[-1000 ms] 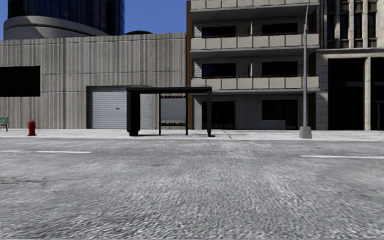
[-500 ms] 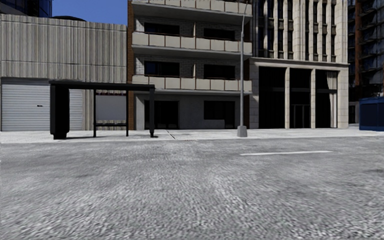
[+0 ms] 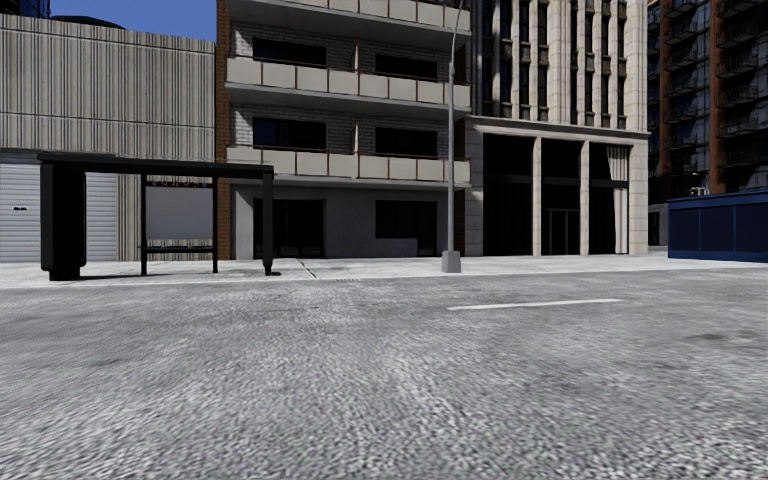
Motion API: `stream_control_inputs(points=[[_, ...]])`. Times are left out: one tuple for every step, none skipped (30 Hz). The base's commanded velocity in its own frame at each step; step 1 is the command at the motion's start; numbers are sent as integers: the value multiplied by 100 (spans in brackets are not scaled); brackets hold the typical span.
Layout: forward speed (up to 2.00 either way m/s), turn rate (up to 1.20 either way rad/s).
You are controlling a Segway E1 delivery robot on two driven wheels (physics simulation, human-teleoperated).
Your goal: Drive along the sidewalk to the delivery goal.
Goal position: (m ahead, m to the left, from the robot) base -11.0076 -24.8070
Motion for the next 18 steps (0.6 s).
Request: stream_control_inputs(points=[[0,0],[0,0],[-2,0],[-17,-14],[-36,-24],[-36,-24],[-48,-27],[-67,-28],[-72,-28],[-72,-28],[-74,-28],[-74,-28],[-75,-28],[-76,-28],[-76,-28],[-90,-28],[-100,-28],[-98,-28]])
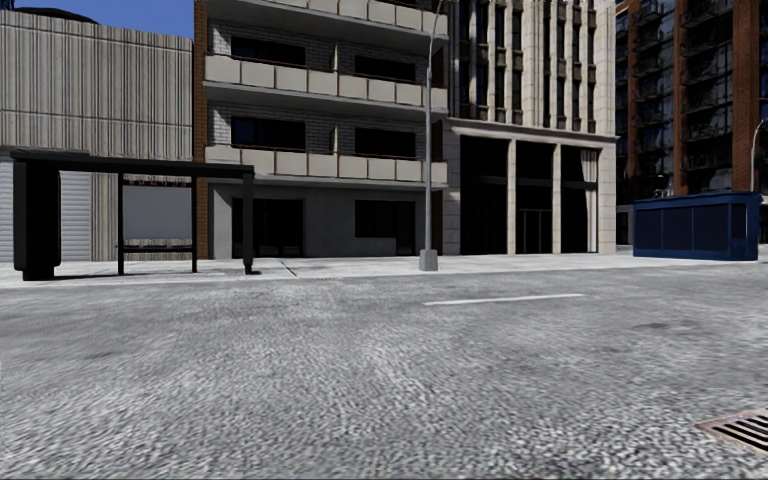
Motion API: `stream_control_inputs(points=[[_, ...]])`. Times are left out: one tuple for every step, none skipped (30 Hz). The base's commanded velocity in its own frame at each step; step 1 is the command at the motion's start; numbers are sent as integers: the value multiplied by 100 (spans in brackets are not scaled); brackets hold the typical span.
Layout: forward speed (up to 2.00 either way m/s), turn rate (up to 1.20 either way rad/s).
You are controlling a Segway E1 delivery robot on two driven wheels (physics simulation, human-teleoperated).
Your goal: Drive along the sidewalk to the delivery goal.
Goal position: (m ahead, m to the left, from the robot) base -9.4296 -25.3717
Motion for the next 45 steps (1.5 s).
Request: stream_control_inputs(points=[[-98,-28],[-90,-28],[-86,-28],[-85,-28],[-84,-28],[-84,-28],[-84,-28],[-84,-28],[-84,-28],[-84,-30],[-84,-30],[-84,-33],[-84,-38],[-84,-39],[-84,-39],[-84,-39],[-84,-39],[-84,-42],[-84,-42],[-84,-46],[-84,-47],[-84,-47],[-84,-47],[-84,-47],[-84,-51],[-84,-55],[-84,-56],[-84,-56],[-84,-56],[-84,-57],[-84,-57],[-84,-57],[-84,-57],[-84,-57],[-84,-57],[-84,-61],[-84,-62],[-84,-62],[-84,-62],[-84,-62],[-77,-62],[-59,-56],[-59,-56],[-36,-31],[0,-3]])
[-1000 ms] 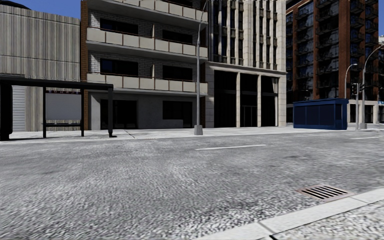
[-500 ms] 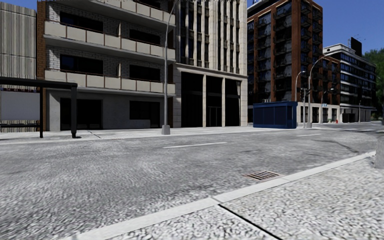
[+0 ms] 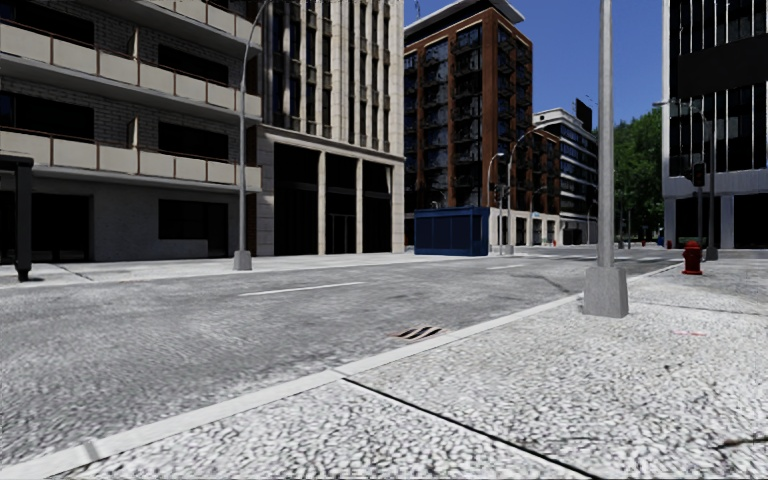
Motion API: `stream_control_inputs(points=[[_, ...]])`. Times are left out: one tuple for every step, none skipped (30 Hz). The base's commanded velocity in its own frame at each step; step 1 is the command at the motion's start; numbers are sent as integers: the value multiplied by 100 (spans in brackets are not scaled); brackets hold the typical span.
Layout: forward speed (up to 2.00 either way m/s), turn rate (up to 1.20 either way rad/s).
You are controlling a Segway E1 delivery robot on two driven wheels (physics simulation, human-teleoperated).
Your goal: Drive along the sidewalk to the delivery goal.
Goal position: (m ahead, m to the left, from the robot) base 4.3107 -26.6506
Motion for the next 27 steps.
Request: stream_control_inputs(points=[[0,0],[0,0],[0,0],[0,0],[0,0],[0,0],[0,0],[0,0],[0,0],[0,0],[0,0],[0,0],[0,0],[0,0],[0,0],[20,-19],[47,-29],[72,-33],[97,-39],[98,-40],[98,-41],[99,-42],[99,-42],[99,-42],[99,-42],[99,-42],[99,-42]])
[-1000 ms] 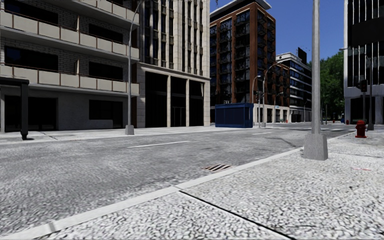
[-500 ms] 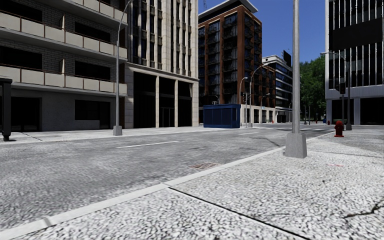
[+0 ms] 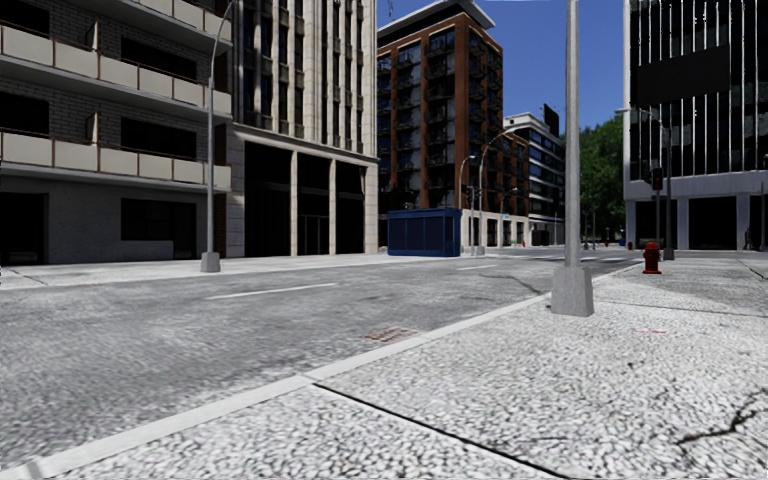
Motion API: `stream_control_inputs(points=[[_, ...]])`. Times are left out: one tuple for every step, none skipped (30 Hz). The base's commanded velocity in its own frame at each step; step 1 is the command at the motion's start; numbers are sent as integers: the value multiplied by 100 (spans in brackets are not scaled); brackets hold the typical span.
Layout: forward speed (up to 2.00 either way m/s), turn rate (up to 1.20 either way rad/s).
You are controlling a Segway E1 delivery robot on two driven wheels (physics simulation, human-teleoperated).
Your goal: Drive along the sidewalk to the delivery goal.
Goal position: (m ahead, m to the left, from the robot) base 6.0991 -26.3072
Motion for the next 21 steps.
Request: stream_control_inputs(points=[[99,-42],[99,-42],[99,-42],[99,-42],[99,-42],[99,-42],[99,-42],[99,-42],[103,-42],[136,-42],[136,-42],[200,-42],[200,-42],[200,-43],[200,-48],[200,-48],[200,-50],[200,-51],[200,-51],[200,-51],[200,-52]])
